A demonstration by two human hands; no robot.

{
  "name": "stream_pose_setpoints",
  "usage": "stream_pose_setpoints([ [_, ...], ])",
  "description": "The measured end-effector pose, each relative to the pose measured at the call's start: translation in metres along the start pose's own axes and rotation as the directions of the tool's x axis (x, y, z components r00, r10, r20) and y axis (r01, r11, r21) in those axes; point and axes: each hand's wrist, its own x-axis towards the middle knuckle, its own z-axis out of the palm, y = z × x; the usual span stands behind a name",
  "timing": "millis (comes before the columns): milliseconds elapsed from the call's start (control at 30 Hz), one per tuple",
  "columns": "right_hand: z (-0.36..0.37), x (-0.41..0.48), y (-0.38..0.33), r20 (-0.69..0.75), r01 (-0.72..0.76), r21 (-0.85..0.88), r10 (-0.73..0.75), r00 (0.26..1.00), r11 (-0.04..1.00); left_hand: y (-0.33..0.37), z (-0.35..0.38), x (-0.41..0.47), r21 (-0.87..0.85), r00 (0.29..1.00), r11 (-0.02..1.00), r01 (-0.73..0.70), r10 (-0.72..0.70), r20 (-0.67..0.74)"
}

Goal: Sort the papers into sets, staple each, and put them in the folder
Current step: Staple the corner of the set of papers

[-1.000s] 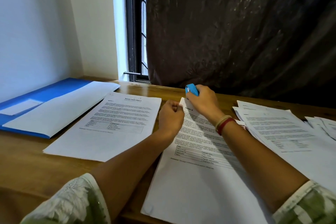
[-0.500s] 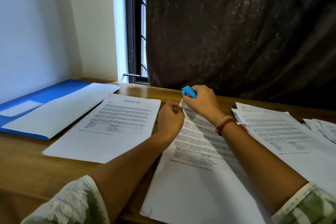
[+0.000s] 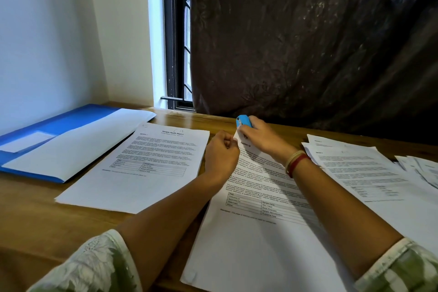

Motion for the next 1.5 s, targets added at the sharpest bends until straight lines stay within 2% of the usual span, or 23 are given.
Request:
stream_pose_setpoints([
  [167,-0.011,-0.003,-0.002,0.155,-0.082,0.069,0.071,0.985,0.994,-0.003,0.002,0.002,-0.021,1.0,0.999,0.031,-0.031,0.007],
  [367,-0.019,0.0,0.005,0.245,-0.055,0.096,0.03,0.969,0.994,-0.002,0.001,0.005,-0.062,0.997,0.995,0.075,-0.074,0.025],
  [567,-0.016,0.0,0.01,0.204,-0.051,0.188,0.012,0.979,0.981,-0.002,0.0,0.003,-0.159,0.99,0.977,0.139,-0.134,0.042],
  [867,-0.011,-0.002,0.013,0.139,-0.084,0.22,0.054,0.989,0.972,-0.002,0.0,0.001,-0.187,0.988,0.971,0.15,-0.139,0.068],
  [1000,-0.011,-0.003,0.013,0.132,-0.115,0.227,0.086,0.987,0.967,-0.002,-0.002,0.004,-0.313,0.95,0.899,0.306,-0.265,0.166],
  [1100,-0.014,-0.003,0.012,0.153,-0.133,0.295,0.091,0.984,0.946,0.002,-0.008,0.007,-0.378,0.912,0.835,0.401,-0.323,0.254],
  [1200,-0.012,-0.001,0.012,0.133,-0.126,0.277,0.091,0.987,0.953,0.002,-0.011,0.009,-0.435,0.887,0.795,0.423,-0.264,0.38],
  [1333,-0.01,-0.001,0.019,0.151,-0.118,0.32,0.072,0.986,0.94,-0.001,-0.008,0.007,-0.384,0.922,0.873,0.303,-0.165,0.351],
  [1500,-0.001,-0.004,0.021,0.119,-0.116,0.423,0.071,0.99,0.899,-0.003,-0.009,0.006,-0.391,0.924,0.871,0.296,-0.158,0.348],
])
